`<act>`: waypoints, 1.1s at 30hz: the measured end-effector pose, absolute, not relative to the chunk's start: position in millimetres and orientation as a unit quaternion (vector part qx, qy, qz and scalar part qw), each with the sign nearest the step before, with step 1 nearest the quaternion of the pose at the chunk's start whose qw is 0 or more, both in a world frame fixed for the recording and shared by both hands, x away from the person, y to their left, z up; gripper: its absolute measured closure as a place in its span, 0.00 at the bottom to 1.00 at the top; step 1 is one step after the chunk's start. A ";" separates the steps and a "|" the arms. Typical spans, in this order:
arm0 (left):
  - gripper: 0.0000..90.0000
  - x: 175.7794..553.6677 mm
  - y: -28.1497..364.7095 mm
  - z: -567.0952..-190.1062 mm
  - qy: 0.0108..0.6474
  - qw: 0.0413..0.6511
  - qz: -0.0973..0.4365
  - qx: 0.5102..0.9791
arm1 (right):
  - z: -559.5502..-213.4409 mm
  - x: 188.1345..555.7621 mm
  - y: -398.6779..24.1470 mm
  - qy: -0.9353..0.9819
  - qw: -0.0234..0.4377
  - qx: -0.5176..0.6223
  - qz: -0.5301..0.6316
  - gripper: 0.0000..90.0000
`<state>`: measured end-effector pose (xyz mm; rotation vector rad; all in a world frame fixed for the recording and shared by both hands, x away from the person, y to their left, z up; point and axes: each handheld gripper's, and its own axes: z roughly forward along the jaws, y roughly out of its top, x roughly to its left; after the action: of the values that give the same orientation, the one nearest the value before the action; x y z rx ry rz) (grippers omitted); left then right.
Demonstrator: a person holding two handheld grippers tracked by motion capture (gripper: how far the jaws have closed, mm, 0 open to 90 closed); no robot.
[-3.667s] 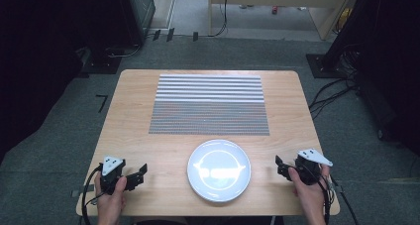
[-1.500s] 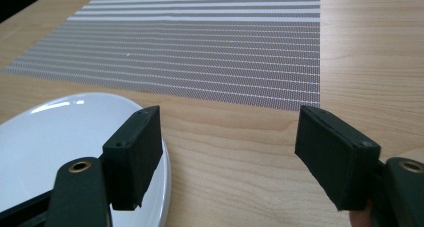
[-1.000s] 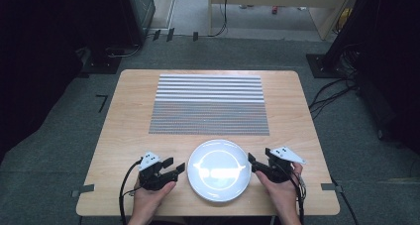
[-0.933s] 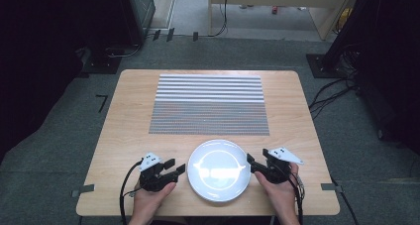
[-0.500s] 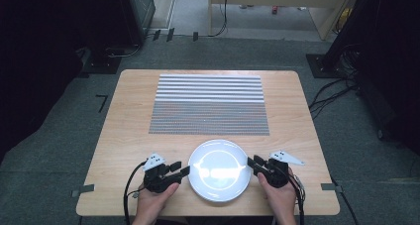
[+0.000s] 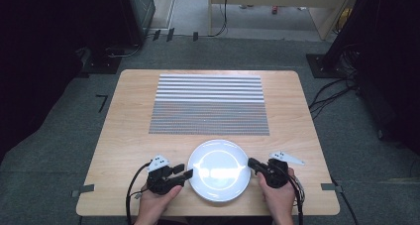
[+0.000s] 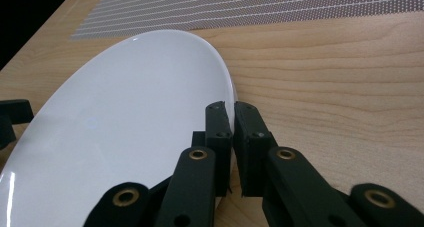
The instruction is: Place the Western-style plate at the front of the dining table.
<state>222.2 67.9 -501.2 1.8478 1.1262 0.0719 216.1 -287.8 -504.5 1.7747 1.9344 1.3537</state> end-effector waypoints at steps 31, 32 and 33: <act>0.55 225.0 70.1 -504.7 0.478 0.469 0.009 0.742 | -509.9 219.6 -289.9 0.631 0.040 0.607 0.481 0.96; 0.56 225.0 70.7 -504.4 0.479 0.470 0.010 0.741 | -510.2 219.7 -289.5 0.631 0.038 0.607 0.482 0.96; 0.56 225.0 71.0 -504.2 0.480 0.470 0.010 0.741 | -510.6 220.0 -289.3 0.630 0.035 0.606 0.484 0.96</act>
<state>225.0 71.0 -504.2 1.8151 1.1755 0.0248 220.0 -289.3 -510.6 1.8629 1.9369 1.4861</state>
